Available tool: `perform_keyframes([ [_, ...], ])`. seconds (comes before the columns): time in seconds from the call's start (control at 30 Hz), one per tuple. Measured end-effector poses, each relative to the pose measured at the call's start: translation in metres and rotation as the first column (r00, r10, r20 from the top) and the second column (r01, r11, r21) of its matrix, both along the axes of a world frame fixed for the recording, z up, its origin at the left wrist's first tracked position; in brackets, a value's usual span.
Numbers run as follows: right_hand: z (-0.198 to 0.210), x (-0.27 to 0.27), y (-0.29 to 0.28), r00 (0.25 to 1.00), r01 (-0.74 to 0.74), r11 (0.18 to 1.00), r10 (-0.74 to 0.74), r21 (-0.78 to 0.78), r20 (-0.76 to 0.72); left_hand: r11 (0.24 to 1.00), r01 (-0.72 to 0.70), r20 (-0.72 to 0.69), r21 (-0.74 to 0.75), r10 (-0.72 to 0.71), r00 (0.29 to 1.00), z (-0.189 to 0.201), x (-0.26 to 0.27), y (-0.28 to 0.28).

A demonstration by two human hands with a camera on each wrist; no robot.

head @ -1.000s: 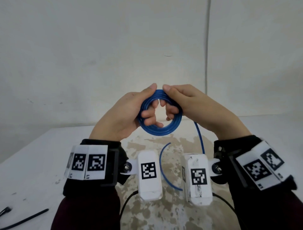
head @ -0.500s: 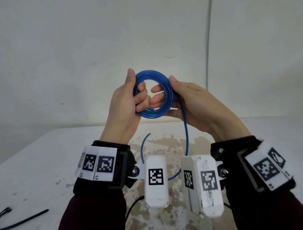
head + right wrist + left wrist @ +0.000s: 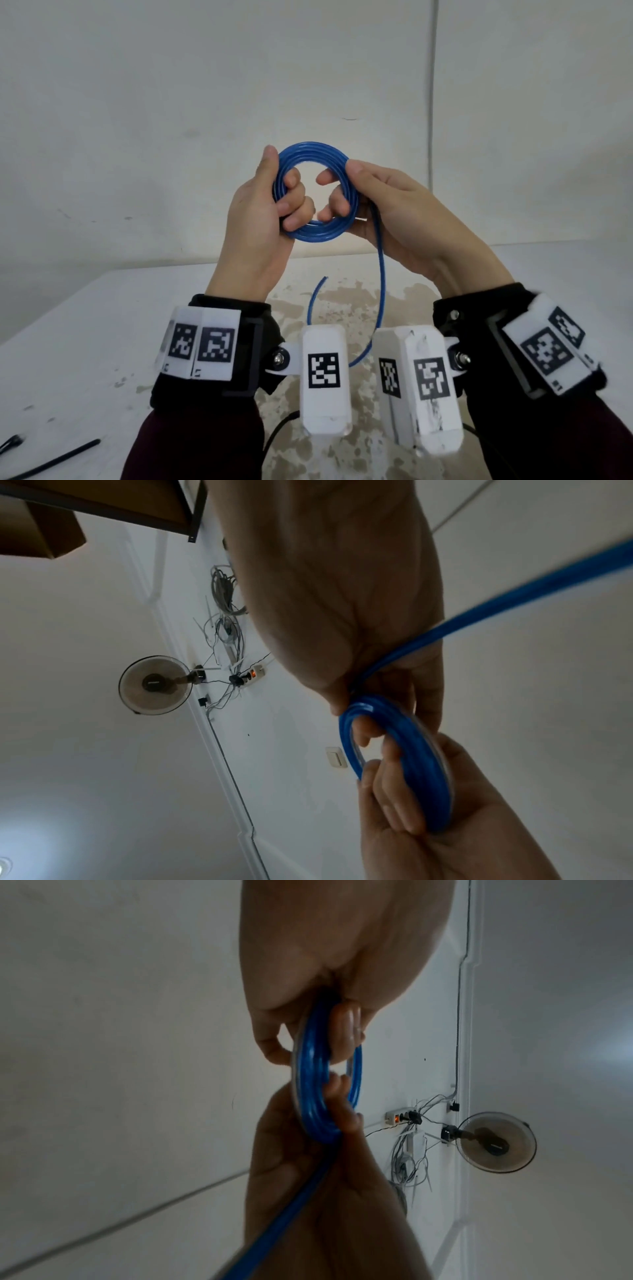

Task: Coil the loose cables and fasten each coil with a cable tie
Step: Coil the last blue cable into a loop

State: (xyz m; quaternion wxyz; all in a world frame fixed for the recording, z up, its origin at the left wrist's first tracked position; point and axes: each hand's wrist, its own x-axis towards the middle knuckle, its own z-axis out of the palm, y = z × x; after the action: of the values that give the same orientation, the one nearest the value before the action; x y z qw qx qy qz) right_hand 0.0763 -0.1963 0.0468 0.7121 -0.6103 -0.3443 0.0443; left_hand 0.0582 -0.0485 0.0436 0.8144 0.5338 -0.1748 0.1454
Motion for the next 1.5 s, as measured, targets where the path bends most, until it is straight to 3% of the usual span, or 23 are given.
perform_keyframes([
  [0.1,-0.001,0.002,0.002,0.999,0.034,0.998,-0.034,-0.043,0.010,0.989,0.118,-0.056,0.090,-0.113,0.992,0.002,-0.001,0.007],
  [0.17,-0.003,0.003,0.001,0.997,0.062,0.989,-0.056,-0.136,0.047,0.951,0.182,-0.118,0.248,-0.157,0.980,0.003,-0.005,0.011],
  [0.3,-0.004,0.001,0.003,0.995,0.093,0.961,-0.080,-0.260,0.059,0.844,0.132,-0.111,0.520,-0.086,0.990,0.000,-0.008,0.013],
  [0.47,-0.001,0.002,0.002,0.985,0.174,0.975,-0.172,-0.136,0.025,0.875,-0.129,0.087,0.467,0.100,0.991,-0.002,-0.005,0.009],
  [0.53,-0.001,0.003,-0.002,0.985,0.165,0.980,-0.159,-0.108,0.066,0.891,-0.128,0.107,0.436,0.090,0.990,-0.003,-0.004,0.006],
  [0.63,-0.002,0.005,-0.005,0.979,0.182,0.976,-0.169,-0.120,0.111,0.885,0.014,0.031,0.466,-0.031,0.999,-0.004,-0.004,0.007],
  [0.77,-0.002,0.003,-0.005,0.959,0.241,0.937,-0.190,-0.252,0.210,0.796,0.141,-0.073,0.588,-0.121,0.990,-0.004,-0.007,0.016],
  [0.87,-0.002,0.001,0.001,0.944,0.291,0.919,-0.231,-0.267,0.234,0.767,0.023,0.014,0.641,-0.041,0.999,-0.007,-0.005,0.016],
  [1.03,-0.001,0.005,-0.003,0.957,0.266,0.956,-0.246,-0.123,0.155,0.813,-0.192,0.219,0.549,0.082,0.972,-0.006,-0.002,0.010],
  [1.13,-0.002,0.006,-0.008,0.963,0.231,0.965,-0.209,-0.123,0.170,0.828,-0.185,0.207,0.530,0.085,0.975,-0.007,-0.001,0.010],
  [1.3,-0.001,0.006,-0.009,0.890,0.411,0.878,-0.330,-0.244,0.314,0.804,-0.112,0.124,0.583,0.048,0.991,-0.009,-0.001,0.008],
  [1.43,-0.002,0.002,-0.003,0.851,0.499,0.819,-0.403,-0.282,0.336,0.765,-0.200,0.225,0.612,0.074,0.972,-0.011,-0.003,-0.006],
  [1.5,-0.002,0.003,-0.003,0.861,0.489,0.837,-0.418,-0.246,0.289,0.761,-0.266,0.298,0.591,0.100,0.949,-0.012,-0.003,-0.012],
])
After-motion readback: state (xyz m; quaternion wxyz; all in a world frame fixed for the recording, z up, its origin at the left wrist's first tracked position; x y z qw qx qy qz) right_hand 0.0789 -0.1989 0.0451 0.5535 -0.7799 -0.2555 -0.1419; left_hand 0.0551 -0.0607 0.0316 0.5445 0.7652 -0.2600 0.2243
